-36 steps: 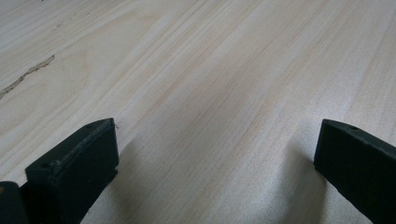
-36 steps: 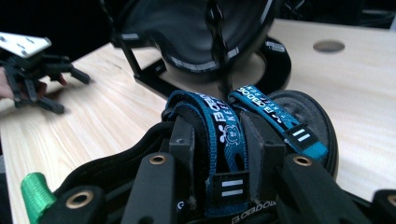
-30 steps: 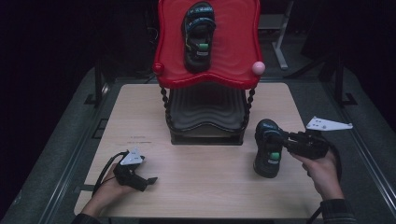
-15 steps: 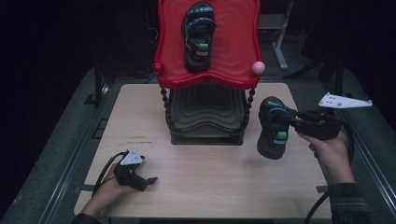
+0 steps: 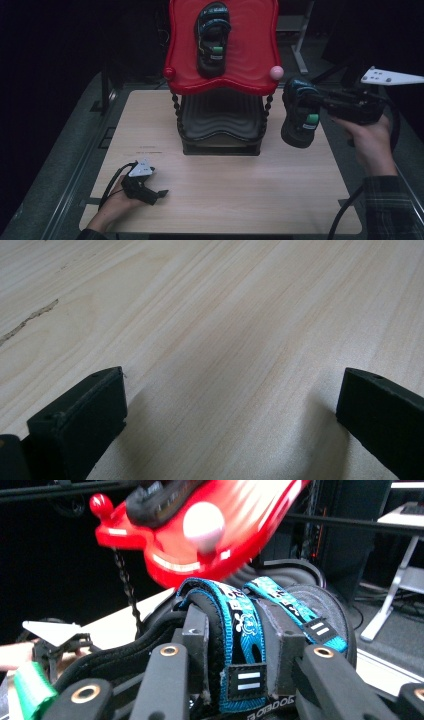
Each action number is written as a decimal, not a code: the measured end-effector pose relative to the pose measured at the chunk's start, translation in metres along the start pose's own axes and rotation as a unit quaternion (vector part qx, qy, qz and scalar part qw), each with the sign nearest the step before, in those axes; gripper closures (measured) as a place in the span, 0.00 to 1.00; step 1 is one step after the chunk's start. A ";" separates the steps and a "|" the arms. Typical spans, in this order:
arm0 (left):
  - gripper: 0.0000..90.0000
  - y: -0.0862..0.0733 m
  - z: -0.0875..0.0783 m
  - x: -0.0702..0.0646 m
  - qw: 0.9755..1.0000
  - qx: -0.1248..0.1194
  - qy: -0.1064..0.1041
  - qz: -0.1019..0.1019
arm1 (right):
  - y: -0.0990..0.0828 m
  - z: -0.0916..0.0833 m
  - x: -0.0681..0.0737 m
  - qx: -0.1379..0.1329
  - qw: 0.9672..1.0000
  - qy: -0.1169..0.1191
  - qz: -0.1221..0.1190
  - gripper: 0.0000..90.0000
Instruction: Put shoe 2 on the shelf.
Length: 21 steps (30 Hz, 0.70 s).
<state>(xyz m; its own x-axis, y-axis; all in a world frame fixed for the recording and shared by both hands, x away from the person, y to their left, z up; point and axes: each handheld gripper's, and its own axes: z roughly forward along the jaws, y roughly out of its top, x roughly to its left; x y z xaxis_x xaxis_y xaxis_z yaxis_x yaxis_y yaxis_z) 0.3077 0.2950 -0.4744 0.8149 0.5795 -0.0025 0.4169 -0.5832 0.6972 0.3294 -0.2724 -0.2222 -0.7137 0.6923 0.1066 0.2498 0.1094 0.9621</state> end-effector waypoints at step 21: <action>0.00 0.000 0.000 0.000 1.000 -0.002 0.001 -0.001 | 0.087 -0.004 0.000 -0.045 0.999 -0.008 -0.026 0.75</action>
<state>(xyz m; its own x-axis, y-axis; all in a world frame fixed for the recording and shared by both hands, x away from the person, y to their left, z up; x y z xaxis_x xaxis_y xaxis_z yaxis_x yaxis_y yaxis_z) 0.3075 0.2948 -0.4746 0.8137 0.5813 -0.0031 0.4172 -0.5803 0.6994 0.3483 -0.2658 -0.1374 -0.7132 0.6990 0.0524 0.1518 0.0811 0.9851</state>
